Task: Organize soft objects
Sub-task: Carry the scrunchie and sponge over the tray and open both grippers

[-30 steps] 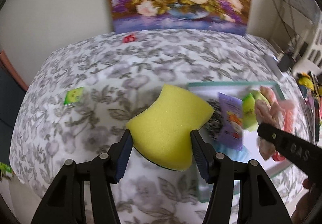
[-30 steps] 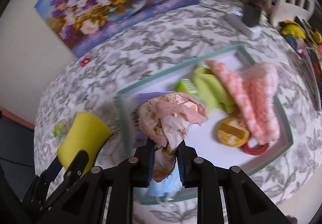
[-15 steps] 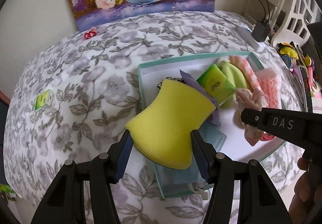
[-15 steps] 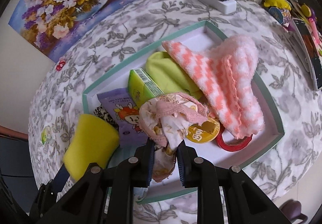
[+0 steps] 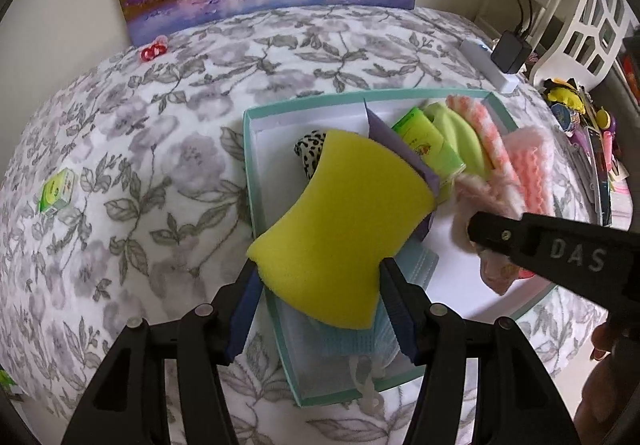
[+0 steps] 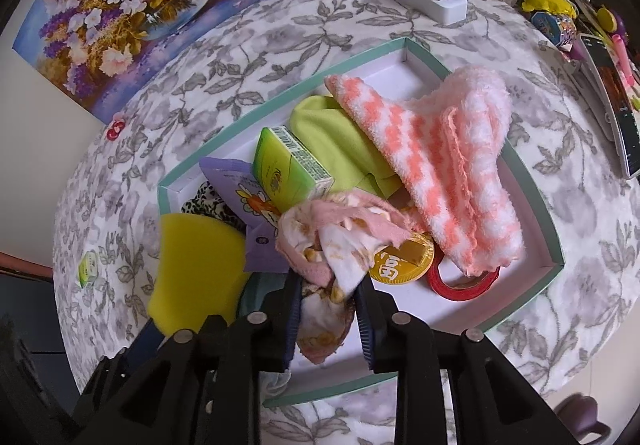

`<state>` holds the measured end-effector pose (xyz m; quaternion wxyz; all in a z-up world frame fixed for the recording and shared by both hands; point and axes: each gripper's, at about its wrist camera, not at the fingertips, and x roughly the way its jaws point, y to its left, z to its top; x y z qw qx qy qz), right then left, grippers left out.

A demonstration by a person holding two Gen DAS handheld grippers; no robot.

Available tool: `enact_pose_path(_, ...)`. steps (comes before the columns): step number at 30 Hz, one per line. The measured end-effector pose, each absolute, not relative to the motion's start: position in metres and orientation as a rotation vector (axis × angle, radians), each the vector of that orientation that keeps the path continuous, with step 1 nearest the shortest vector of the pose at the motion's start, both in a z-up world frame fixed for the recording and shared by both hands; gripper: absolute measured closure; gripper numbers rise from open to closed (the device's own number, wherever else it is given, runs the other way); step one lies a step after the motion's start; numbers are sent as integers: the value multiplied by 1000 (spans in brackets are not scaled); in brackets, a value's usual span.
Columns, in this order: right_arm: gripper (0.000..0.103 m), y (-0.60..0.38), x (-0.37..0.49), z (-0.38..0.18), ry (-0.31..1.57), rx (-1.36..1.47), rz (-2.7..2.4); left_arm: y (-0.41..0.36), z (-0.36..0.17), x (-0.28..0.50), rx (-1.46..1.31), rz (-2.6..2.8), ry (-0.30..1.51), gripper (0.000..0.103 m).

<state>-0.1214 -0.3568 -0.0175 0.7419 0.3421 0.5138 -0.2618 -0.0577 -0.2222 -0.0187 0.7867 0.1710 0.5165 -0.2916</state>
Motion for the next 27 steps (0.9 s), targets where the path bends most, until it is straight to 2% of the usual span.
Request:
enact_pose_path(2, 69, -357, -122, -16, 1122, 750, -574, -222, -16, -58, 373, -635, 1117, 39)
enact_pose_path(4, 59, -358, -124, -13, 1108, 752, -581, -221, -13, -58, 369, -641, 1118, 31)
enact_pose_path(5, 51, -359, -125, -11, 1100, 753, -585, -220, -11, -58, 367, -641, 1116, 24)
enact_pose_path(6, 44, -360, -126, -8, 1089, 755, -592, -219, -9, -57, 362, -639, 1111, 22)
enact_pose_path(11, 40, -363, -129, -3, 1064, 763, -606, -213, 0, -54, 339, -627, 1089, 16)
enact_pose_path(22, 20, -365, -130, -7, 1063, 764, -624, -174, 11, -19, 214, -464, 1067, 16)
enact_pose_path(23, 16, -365, -130, -7, 1064, 762, -624, -167, 12, -14, 197, -432, 1060, 14)
enact_pose_path(26, 0, -364, -130, -9, 1064, 749, -634, -150, 13, -1, 160, -358, 1053, 2)
enact_pose_path(27, 0, -364, -129, -9, 1065, 744, -636, -145, 13, 3, 150, -333, 1053, 2)
